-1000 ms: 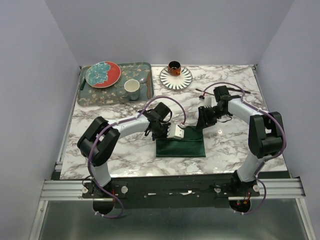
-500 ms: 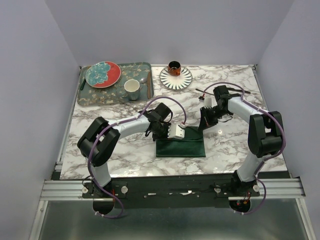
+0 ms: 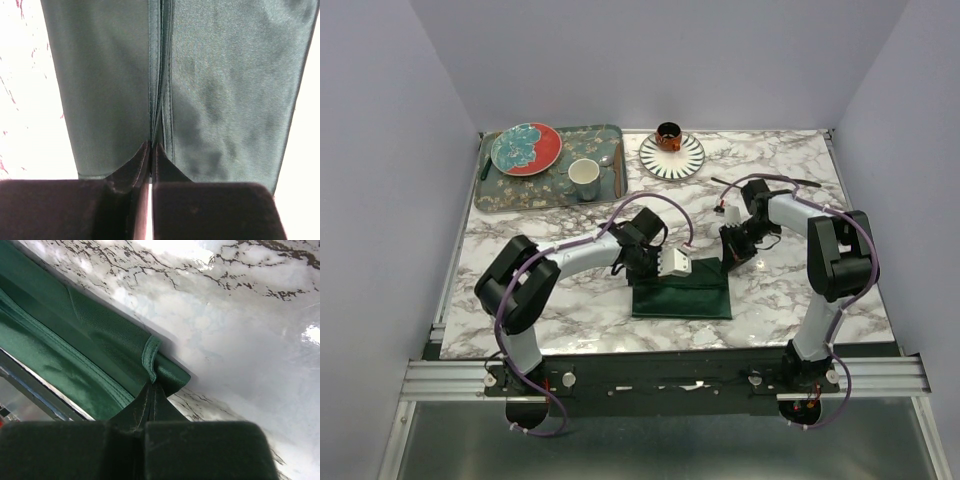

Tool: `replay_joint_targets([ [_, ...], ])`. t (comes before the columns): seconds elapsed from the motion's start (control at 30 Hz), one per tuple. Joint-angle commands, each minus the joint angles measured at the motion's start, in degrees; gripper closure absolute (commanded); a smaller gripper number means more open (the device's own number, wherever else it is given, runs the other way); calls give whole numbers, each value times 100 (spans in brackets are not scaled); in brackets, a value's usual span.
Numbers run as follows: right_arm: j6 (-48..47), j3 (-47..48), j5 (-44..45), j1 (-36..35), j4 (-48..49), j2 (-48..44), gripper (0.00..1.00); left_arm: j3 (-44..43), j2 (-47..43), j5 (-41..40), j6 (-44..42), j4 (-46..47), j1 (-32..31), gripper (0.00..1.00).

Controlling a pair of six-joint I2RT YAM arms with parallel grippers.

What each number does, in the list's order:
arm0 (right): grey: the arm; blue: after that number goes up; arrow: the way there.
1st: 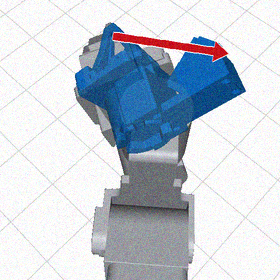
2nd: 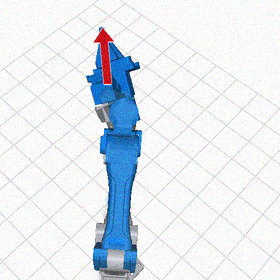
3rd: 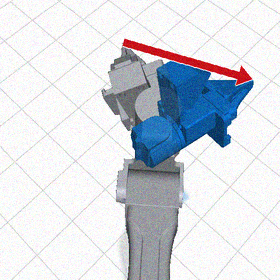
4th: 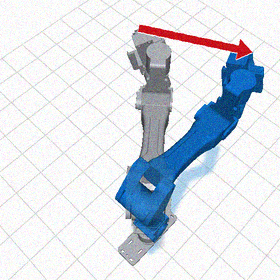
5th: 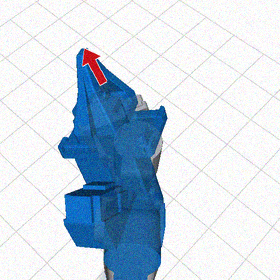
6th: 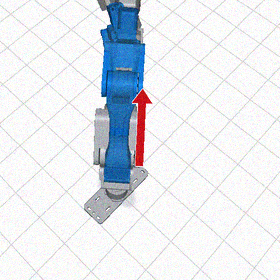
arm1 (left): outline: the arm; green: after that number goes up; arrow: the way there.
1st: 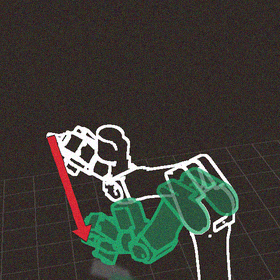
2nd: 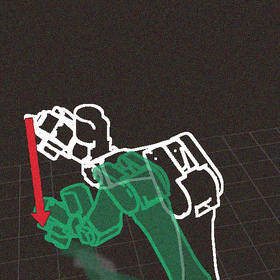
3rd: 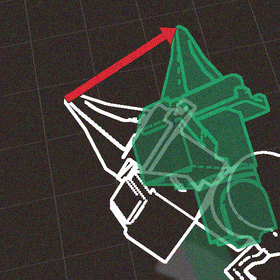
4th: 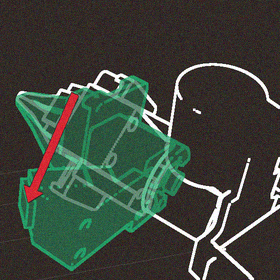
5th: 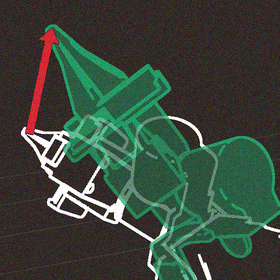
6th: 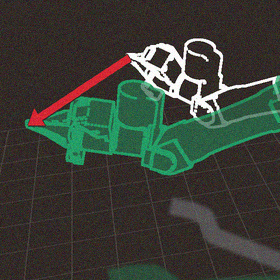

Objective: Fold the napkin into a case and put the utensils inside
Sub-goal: Fold the lower triangle-folded napkin at the center of the board.

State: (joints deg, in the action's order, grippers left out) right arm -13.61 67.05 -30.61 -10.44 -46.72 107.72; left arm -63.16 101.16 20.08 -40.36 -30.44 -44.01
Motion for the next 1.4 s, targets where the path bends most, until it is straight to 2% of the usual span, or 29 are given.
replay_joint_targets([
  [0.0, -169, 45, 424, -55, -153, 100, 99, 233, -718, 189, 625, 10, 94, 73],
  [0.07, -186, 71, 512, -72, -136, 100, 99, 374, -1010, 644, 1001, 108, 322, 64],
  [0.2, -169, 72, 539, -99, -144, 100, 99, 427, -1380, 1069, 1618, 371, 542, 61],
  [0.43, -151, 194, 591, -125, -100, 161, 99, 102, -713, 788, 2172, 723, 560, 60],
  [0.63, -221, 625, 671, -125, -285, 399, 99, 102, -379, 428, 1989, 881, 420, 62],
  [0.77, -274, 573, 347, -125, -487, 189, 99, 207, -264, 217, 1970, 934, 332, 61],
  [0.9, -195, 406, -76, -125, -663, -320, 99, 251, -202, 146, 2041, 899, 235, 65],
  [1.07, -63, 99, -340, -134, -769, -489, 99, 243, -97, -12, 2146, 873, 77, 74],
  [1.23, 7, -235, -139, -169, -593, -287, 99, 137, 87, -258, 2330, 741, -81, 79],
  [1.37, 7, -149, 213, -309, -496, -33, 99, 93, 175, -346, 2497, 697, -108, 83],
])
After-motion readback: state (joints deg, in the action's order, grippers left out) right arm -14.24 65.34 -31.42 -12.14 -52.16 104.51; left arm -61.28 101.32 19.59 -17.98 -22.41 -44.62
